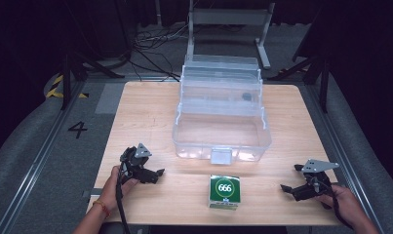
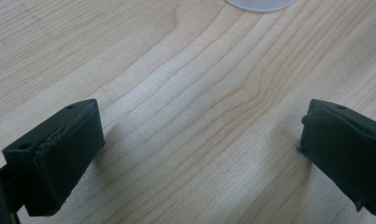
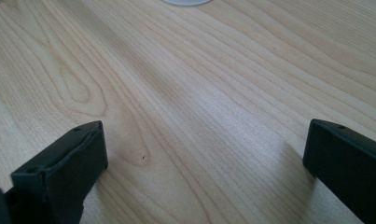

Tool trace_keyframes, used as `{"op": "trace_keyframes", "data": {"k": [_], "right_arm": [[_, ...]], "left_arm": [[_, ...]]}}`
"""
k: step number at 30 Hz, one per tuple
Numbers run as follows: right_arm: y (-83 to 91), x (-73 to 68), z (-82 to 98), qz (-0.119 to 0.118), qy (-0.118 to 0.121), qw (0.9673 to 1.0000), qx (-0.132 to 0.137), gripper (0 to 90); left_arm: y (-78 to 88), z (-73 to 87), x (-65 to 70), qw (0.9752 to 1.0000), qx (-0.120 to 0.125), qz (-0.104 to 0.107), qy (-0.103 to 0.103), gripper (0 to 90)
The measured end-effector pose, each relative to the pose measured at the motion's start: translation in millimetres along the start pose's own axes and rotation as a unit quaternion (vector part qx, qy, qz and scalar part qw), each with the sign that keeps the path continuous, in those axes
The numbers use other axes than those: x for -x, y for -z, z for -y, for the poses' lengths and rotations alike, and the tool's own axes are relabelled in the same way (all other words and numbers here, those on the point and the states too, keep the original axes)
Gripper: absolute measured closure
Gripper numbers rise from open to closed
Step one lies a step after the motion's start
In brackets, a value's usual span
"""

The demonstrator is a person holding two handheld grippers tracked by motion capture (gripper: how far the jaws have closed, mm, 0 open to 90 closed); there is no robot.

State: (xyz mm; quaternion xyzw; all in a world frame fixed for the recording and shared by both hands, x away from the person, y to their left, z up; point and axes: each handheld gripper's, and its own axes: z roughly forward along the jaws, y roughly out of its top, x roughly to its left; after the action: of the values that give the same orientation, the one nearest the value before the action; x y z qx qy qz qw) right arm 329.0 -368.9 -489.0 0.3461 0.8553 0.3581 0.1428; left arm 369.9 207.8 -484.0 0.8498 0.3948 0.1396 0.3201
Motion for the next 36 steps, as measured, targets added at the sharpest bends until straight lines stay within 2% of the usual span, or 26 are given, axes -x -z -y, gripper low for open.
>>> {"op": "trace_keyframes", "data": {"k": [1, 2, 3, 4, 5, 10, 14, 17, 18, 19, 20, 22, 23, 26, 28, 30, 31, 32, 34, 36], "right_arm": [[0.0, 0.0, 0.0, 0.0, 0.0, 1.0, 0.0, 0.0], [0.0, 0.1, 0.0, 0.0, 0.0, 1.0, 0.0, 0.0], [0.0, 0.1, 0.0, 0.0, 0.0, 1.0, 0.0, 0.0], [0.0, 0.0, 0.0, 0.0, 0.0, 1.0, 0.0, 0.0], [0.0, 0.1, 0.0, 0.0, 0.0, 1.0, 0.0, 0.0], [0.0, 0.1, 0.0, 0.0, 0.0, 1.0, 0.0, 0.0], [0.0, 0.0, 0.0, 0.0, 0.0, 1.0, 0.0, 0.0], [-0.1, -0.2, 0.1, 0.001, -0.001, 1.0, 0.001, 0.0], [-0.1, -0.2, 0.1, 0.001, -0.001, 1.0, 0.001, 0.0], [-0.1, -0.2, 0.1, 0.001, -0.001, 1.0, 0.001, 0.0], [-0.1, -0.3, 0.1, 0.001, -0.001, 1.0, 0.001, 0.0], [-0.1, -0.2, 0.1, 0.001, -0.001, 1.0, 0.001, 0.0], [-0.1, -0.2, 0.1, 0.001, -0.001, 1.0, 0.001, 0.0], [-0.1, -0.3, 0.1, 0.001, -0.001, 1.0, 0.001, 0.0], [-0.1, -0.3, 0.1, 0.002, -0.001, 1.0, 0.001, 0.0], [-0.1, -0.3, 0.1, 0.001, -0.001, 1.0, 0.001, 0.0], [0.0, -0.3, 0.1, 0.001, -0.001, 1.0, 0.001, 0.0], [0.0, -0.2, 0.1, 0.001, -0.001, 1.0, 0.001, 0.0], [-0.1, -0.3, 0.1, 0.001, -0.001, 1.0, 0.001, 0.0], [-0.1, -0.3, 0.1, 0.001, -0.001, 1.0, 0.001, 0.0]], "left_arm": [[0.0, 0.0, 0.0, 1.0, 0.0, 0.0, 0.0, 0.1], [0.7, 0.3, -3.5, 0.9999, 0.001, -0.012, 0.012, 0.1], [0.7, 0.3, -3.5, 0.9999, 0.001, -0.012, 0.012, 0.1], [0.2, 0.1, -4.1, 0.9995, 0.002, -0.022, 0.022, 0.0], [0.3, -0.3, -3.6, 0.9993, -0.002, -0.023, 0.028, 0.0], [-1.2, -2.6, -2.9, 0.9995, -0.001, -0.025, 0.018, 0.5], [-0.4, -1.1, -0.9, 0.9991, -0.003, -0.027, 0.031, 0.2], [2.3, -2.5, -1.3, 0.9996, -0.01, -0.022, 0.014, 1.3], [3.7, -2.9, -0.6, 0.9997, -0.011, -0.02, 0.008, 4.2], [5.7, -2.5, 2.2, 0.9999, -0.002, -0.016, 0.004, 9.0], [7.7, -2.4, 4.2, 0.9999, 0.006, -0.012, 0.005, 16.7], [10.1, -3.5, 8.3, 0.9999, 0.01, 0.006, -0.007, 14.5], [12.1, -5.0, 12.1, 0.9994, 0.005, 0.018, -0.03, 15.2], [15.9, -10.0, 20.3, 0.9957, -0.002, 0.064, -0.067, 15.7], [17.0, -13.0, 26.3, 0.9937, -0.002, 0.078, -0.08, 16.1], [17.2, -15.8, 30.7, 0.9906, -0.004, 0.1, -0.093, 16.9], [17.2, -15.8, 30.7, 0.9906, -0.004, 0.1, -0.093, 17.1], [17.8, -19.5, 39.6, 0.9888, -0.007, 0.1, -0.11, 16.5], [18.7, -22.5, 44.9, 0.9869, -0.008, 0.108, -0.119, 18.3], [20.8, -26.8, 51.7, 0.9847, -0.009, 0.114, -0.132, 16.0]]}}
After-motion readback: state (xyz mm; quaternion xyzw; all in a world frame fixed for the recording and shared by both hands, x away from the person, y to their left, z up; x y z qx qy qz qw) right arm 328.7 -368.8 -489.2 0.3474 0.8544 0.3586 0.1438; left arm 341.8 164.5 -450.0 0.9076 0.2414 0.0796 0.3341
